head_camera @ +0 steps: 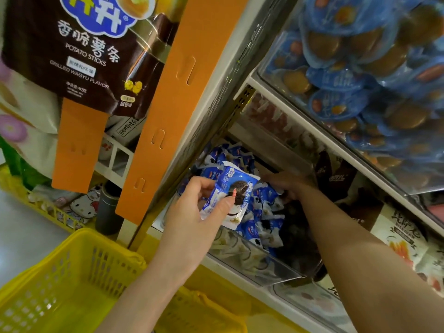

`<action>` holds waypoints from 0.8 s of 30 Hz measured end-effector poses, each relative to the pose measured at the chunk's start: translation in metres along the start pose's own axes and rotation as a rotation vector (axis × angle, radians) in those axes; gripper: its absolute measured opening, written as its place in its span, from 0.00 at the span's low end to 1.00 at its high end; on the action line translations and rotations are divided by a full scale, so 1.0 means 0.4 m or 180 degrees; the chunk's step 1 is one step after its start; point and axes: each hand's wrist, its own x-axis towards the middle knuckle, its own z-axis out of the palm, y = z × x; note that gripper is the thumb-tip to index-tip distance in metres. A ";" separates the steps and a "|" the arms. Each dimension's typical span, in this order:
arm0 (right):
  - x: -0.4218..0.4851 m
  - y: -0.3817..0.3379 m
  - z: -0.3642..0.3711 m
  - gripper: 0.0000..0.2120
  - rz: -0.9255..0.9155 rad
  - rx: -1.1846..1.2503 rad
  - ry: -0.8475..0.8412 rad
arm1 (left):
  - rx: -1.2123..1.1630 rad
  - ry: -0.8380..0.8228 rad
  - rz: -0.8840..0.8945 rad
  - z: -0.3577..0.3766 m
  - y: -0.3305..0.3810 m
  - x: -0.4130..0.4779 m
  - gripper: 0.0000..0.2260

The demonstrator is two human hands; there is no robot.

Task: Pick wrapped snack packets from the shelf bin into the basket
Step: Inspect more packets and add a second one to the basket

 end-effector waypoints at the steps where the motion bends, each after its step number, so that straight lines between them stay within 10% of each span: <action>1: -0.002 0.003 0.000 0.20 0.0024 -0.0059 -0.0002 | 0.0003 -0.0005 -0.0006 -0.001 0.000 0.000 0.06; 6: -0.008 -0.009 0.007 0.31 -0.0088 0.0162 0.0074 | 0.0024 -0.0018 -0.0013 0.001 -0.001 0.000 0.07; 24: -0.120 -0.076 0.031 0.07 -0.1260 0.0422 0.1528 | 0.0034 0.0018 0.0029 -0.001 0.006 -0.017 0.07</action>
